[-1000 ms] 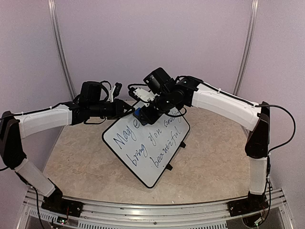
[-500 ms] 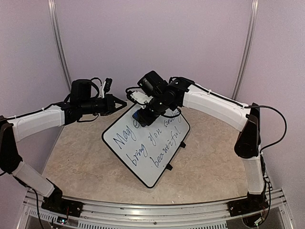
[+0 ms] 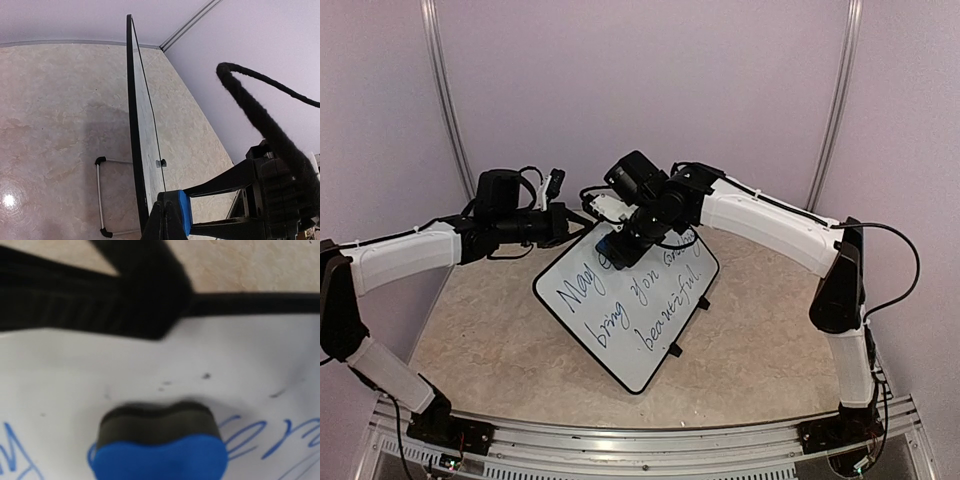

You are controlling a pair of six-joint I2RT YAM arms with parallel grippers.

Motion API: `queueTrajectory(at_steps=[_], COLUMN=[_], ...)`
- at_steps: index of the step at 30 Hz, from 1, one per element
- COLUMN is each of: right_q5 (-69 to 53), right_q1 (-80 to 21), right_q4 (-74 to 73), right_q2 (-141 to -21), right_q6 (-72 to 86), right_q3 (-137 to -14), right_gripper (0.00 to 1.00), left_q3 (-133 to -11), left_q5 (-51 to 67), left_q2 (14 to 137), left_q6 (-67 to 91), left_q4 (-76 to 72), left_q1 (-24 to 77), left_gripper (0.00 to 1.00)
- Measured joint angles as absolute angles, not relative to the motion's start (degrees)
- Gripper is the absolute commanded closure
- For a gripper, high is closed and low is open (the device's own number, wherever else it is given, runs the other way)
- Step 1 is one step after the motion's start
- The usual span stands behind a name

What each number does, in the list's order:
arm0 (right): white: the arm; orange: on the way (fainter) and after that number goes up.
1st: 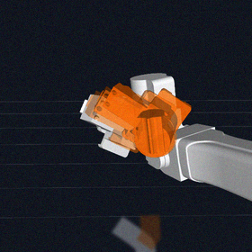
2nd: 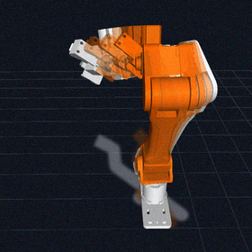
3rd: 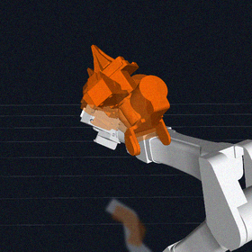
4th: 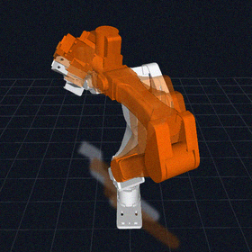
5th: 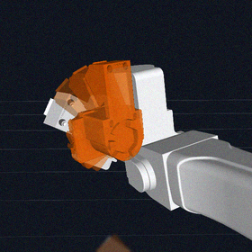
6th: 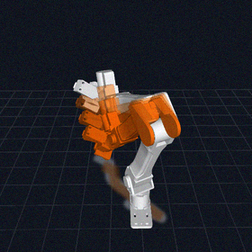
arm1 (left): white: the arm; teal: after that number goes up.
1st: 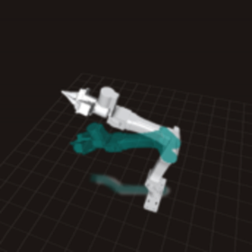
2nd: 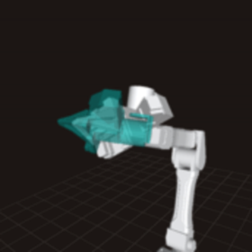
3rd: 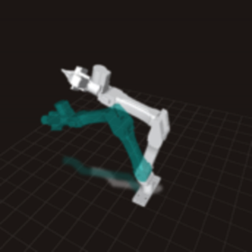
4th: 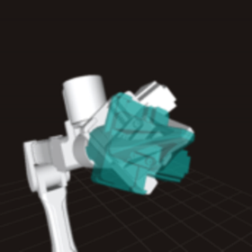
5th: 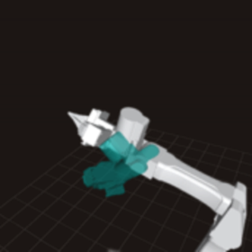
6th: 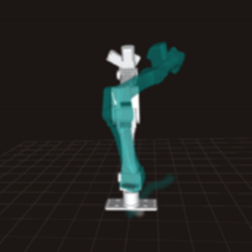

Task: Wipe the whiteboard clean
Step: Move the whiteboard to the center of the board.

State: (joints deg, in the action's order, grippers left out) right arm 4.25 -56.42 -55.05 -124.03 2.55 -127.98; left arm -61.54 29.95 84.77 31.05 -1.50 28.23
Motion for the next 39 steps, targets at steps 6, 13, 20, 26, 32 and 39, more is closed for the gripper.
queueTrajectory(at_steps=[6,13,20,26,32,39], right_q5=[4.38,4.40,4.93,5.52,6.92,8.54], right_q1=[-56.73,-56.73,-56.95,-57.23,-57.28,-57.28], right_q4=[-55.07,-55.05,-54.92,-53.91,-51.48,-48.21], right_q2=[-124.88,-125.40,-125.69,-123.63,-117.60,-109.38], right_q6=[2.37,2.37,2.46,2.70,2.96,3.97], right_q3=[-130.74,-131.02,-128.75,-122.65,-114.02,-106.85], right_gripper=[0.73,0.73,0.73,0.73,0.73,0.73], left_q3=[-61.54,-61.54,-61.54,-61.54,-61.71,-61.80], left_q5=[30.17,30.79,31.09,31.35,31.68,31.90], left_q2=[85.03,85.62,85.80,85.80,85.65,85.56], left_q6=[31.07,31.07,31.07,31.11,30.92,30.48], left_q4=[-2.13,-2.94,-3.07,-2.72,-2.48,-2.02], left_q1=[28.49,28.84,28.88,28.03,26.22,25.85], left_gripper=[1.00,1.00,1.00,0.84,0.74,0.67])
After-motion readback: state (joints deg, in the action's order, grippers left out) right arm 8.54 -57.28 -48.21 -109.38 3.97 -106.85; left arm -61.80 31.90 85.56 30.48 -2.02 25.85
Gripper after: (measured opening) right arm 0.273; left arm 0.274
